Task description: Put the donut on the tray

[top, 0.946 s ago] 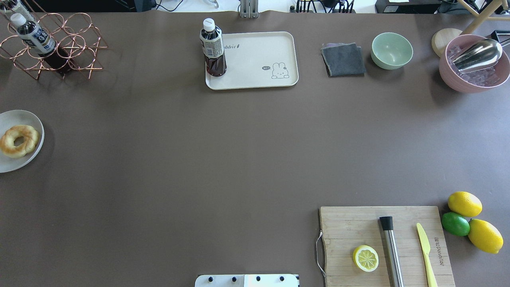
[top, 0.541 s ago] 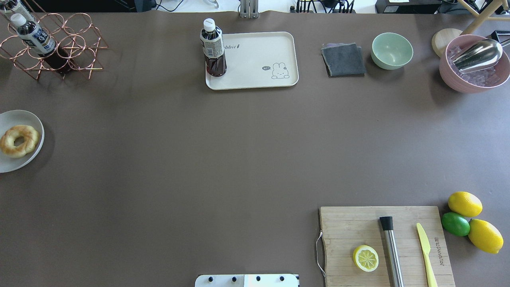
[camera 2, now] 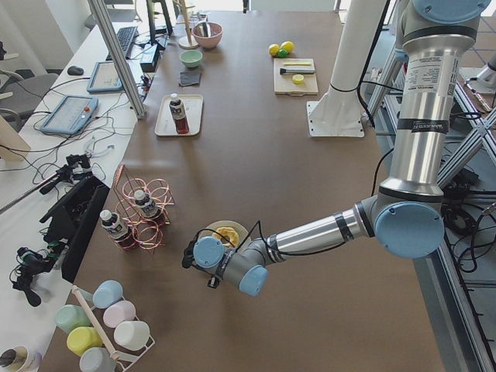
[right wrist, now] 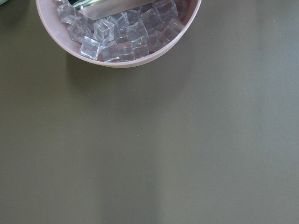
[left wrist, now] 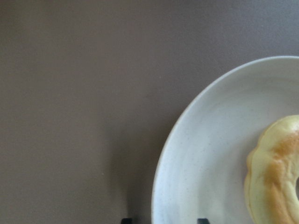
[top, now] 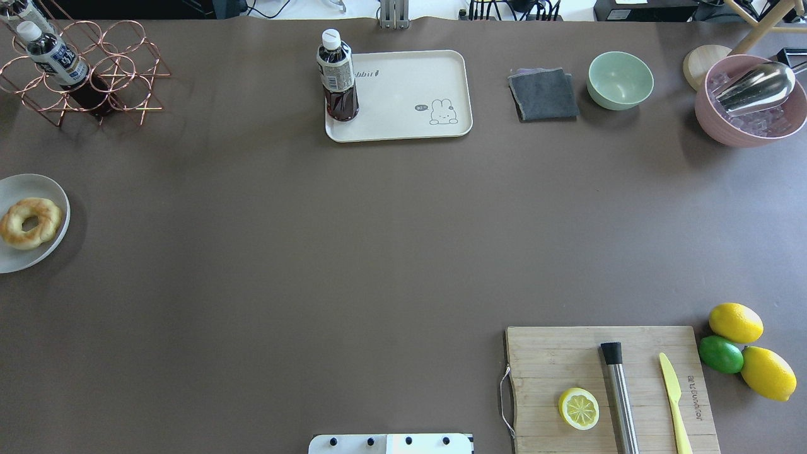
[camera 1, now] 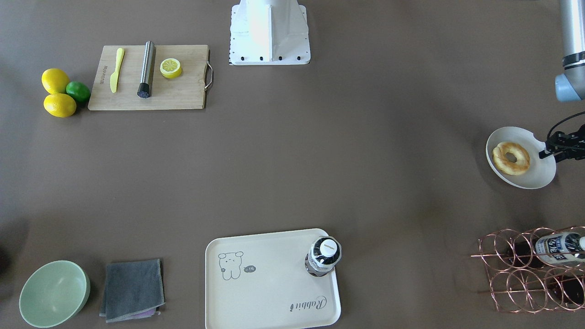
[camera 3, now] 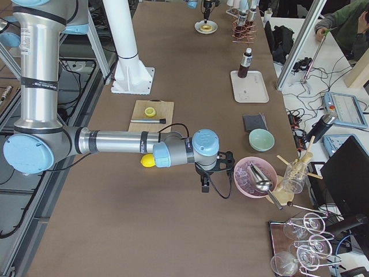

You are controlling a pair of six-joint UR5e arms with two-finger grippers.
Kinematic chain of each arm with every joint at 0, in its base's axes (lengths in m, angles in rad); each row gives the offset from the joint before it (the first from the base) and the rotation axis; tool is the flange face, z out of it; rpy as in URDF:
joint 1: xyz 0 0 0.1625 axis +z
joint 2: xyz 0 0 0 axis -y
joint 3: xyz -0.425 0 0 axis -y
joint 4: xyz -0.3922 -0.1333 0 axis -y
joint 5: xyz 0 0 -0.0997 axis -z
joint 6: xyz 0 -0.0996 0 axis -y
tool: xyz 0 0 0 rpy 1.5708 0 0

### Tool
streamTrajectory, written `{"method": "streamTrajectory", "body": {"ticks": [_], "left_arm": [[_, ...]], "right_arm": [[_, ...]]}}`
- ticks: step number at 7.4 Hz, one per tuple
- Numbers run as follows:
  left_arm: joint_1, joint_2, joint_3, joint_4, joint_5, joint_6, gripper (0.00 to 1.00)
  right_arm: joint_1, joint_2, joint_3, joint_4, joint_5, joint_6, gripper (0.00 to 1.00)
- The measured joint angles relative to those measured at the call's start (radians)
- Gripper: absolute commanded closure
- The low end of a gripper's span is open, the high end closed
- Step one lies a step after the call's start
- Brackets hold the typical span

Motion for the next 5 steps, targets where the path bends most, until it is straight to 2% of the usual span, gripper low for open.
{"method": "streamTrajectory", "body": {"ticks": [5], "left_arm": [[-0.013,-0.008,-0.038,-0.001,-0.154,-0.022,1.00]], "right_arm": [[0.000,-0.007,0.005,0.006,0.002,0.000,0.00]]}}
